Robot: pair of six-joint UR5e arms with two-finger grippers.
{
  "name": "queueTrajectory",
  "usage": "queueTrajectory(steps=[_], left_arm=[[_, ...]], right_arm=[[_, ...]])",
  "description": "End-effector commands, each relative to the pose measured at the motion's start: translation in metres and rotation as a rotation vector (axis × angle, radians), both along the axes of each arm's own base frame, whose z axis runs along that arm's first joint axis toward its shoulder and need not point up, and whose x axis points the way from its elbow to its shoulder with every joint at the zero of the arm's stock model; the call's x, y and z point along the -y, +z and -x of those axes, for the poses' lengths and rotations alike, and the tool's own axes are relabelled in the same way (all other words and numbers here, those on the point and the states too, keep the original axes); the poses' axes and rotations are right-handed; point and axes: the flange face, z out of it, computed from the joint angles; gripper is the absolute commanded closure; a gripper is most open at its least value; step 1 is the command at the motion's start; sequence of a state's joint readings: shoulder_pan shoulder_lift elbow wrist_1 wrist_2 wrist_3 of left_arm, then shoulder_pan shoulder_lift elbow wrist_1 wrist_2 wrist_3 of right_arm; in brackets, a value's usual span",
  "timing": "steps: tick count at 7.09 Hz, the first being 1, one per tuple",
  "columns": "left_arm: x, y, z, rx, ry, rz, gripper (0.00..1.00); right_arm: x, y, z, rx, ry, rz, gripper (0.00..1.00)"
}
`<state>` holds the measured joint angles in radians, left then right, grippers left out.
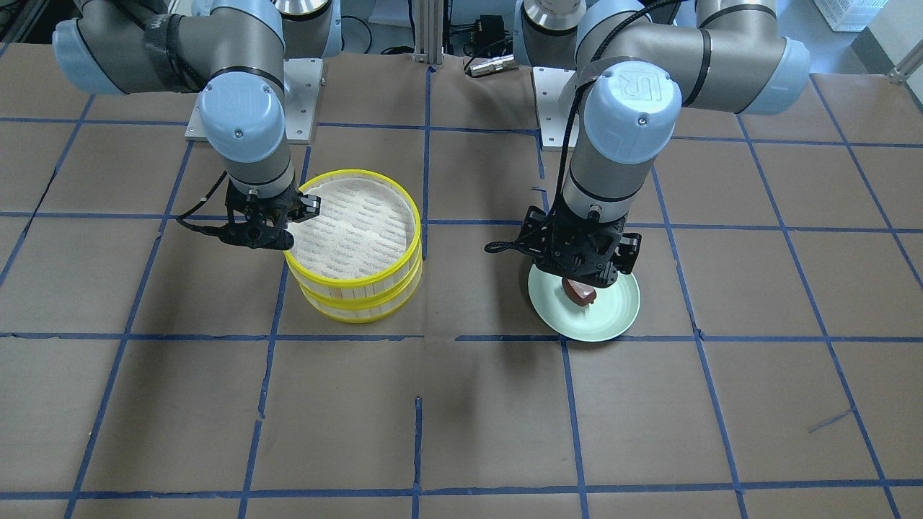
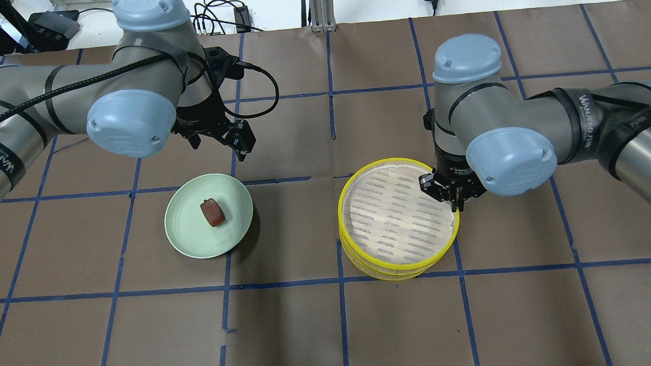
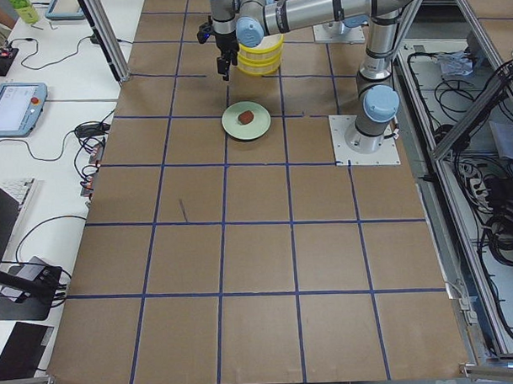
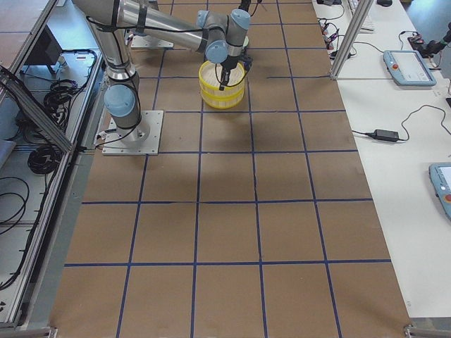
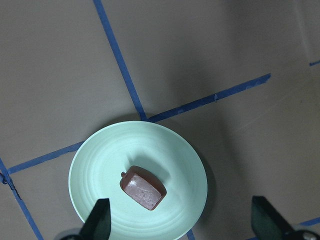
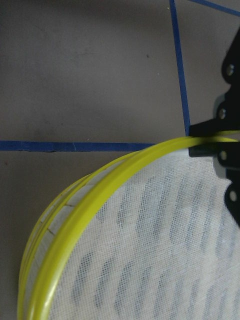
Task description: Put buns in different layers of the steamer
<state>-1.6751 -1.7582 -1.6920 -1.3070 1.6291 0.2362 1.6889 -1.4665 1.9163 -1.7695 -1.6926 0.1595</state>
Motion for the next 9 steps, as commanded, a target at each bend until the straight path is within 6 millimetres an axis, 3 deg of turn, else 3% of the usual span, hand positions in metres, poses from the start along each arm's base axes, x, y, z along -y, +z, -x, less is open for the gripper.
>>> queueTrajectory(steps=[1, 7, 9], left_arm=[[0.0002, -0.0007, 0.0, 0.0, 0.0, -0.001, 0.0], [0.0034, -0.0009, -0.0005, 0.0, -0.002, 0.002, 0.0], [0.006, 0.0075, -0.0024, 0.019, 0.004, 0.021, 0.0]], right_arm=[[0.0004, -0.0005, -0.0003, 0.002, -0.001, -0.001, 0.96], [0.0049, -0.0054, -0.0008, 0.004, 0.005, 0.008, 0.95], [0.0022, -0.001, -0.0009, 0.002, 0.009, 0.009, 0.95]])
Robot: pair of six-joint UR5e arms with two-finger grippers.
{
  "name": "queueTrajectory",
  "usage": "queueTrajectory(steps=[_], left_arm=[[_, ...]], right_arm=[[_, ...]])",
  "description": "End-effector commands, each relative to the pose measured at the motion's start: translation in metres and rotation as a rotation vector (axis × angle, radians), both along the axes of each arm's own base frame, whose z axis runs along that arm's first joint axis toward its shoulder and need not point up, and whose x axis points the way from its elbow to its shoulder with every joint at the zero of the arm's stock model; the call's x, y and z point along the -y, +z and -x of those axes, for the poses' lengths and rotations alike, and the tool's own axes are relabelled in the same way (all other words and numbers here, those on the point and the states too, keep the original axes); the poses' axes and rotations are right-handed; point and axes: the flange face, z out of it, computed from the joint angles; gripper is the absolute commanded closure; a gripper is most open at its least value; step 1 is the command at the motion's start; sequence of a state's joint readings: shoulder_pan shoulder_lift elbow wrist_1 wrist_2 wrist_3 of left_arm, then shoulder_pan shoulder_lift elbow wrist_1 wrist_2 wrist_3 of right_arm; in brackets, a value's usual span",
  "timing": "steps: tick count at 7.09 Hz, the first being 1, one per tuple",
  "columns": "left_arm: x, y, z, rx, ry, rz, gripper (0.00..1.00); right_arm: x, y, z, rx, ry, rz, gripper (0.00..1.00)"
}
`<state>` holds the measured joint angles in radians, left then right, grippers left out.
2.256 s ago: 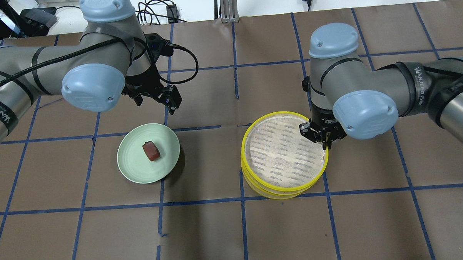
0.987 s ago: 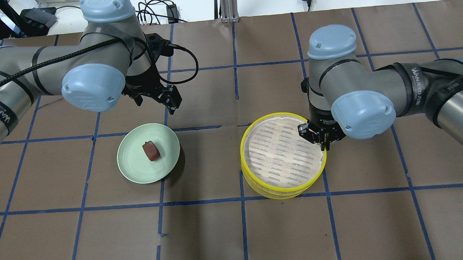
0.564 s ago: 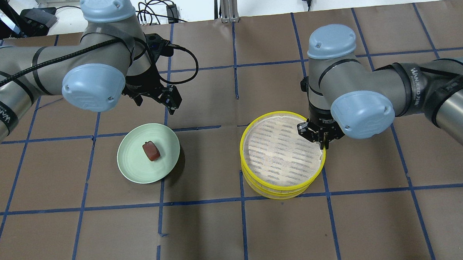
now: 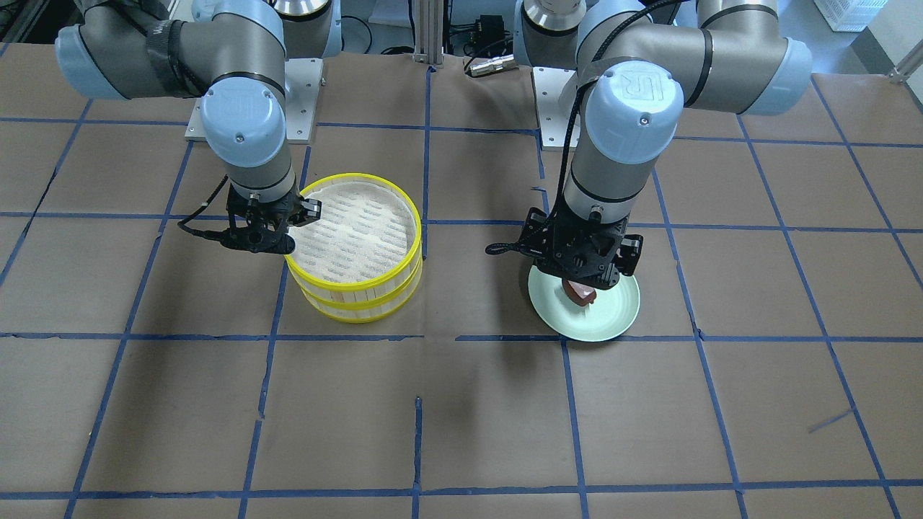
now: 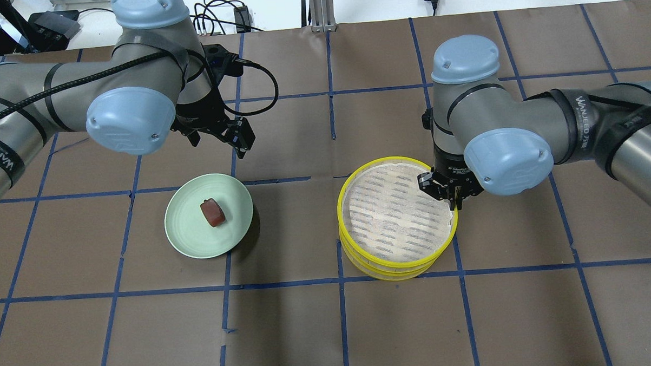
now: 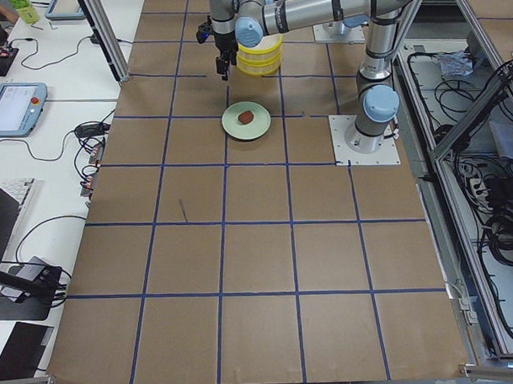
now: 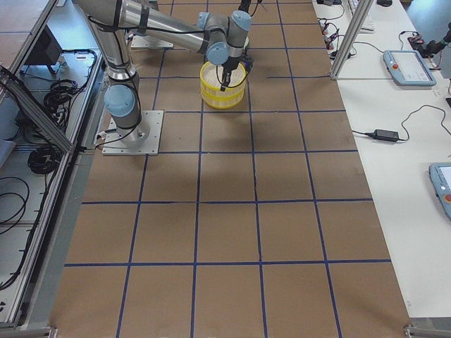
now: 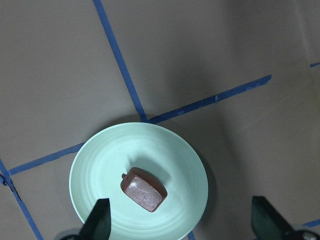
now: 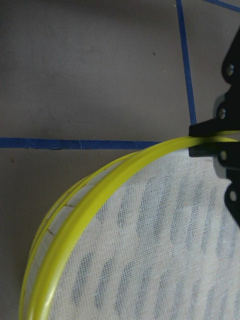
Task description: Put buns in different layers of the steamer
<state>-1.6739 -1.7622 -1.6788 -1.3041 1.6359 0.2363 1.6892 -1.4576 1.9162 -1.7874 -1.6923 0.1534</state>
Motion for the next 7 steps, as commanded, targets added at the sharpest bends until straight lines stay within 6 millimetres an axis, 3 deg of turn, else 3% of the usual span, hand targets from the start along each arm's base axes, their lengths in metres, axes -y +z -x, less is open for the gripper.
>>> queueTrajectory(steps=[1, 7], left_arm=[[0.001, -0.0015, -0.0014, 0.013, 0.001, -0.001, 0.0], [0.0007, -0.0022, -0.0014, 0.014, 0.003, -0.003, 0.0]], right_arm=[[-0.0018, 0.0015, -0.0004, 0.001, 0.003, 0.002, 0.95], [-0.0017, -0.004, -0.0014, 0.002, -0.001, -0.008, 0.95]])
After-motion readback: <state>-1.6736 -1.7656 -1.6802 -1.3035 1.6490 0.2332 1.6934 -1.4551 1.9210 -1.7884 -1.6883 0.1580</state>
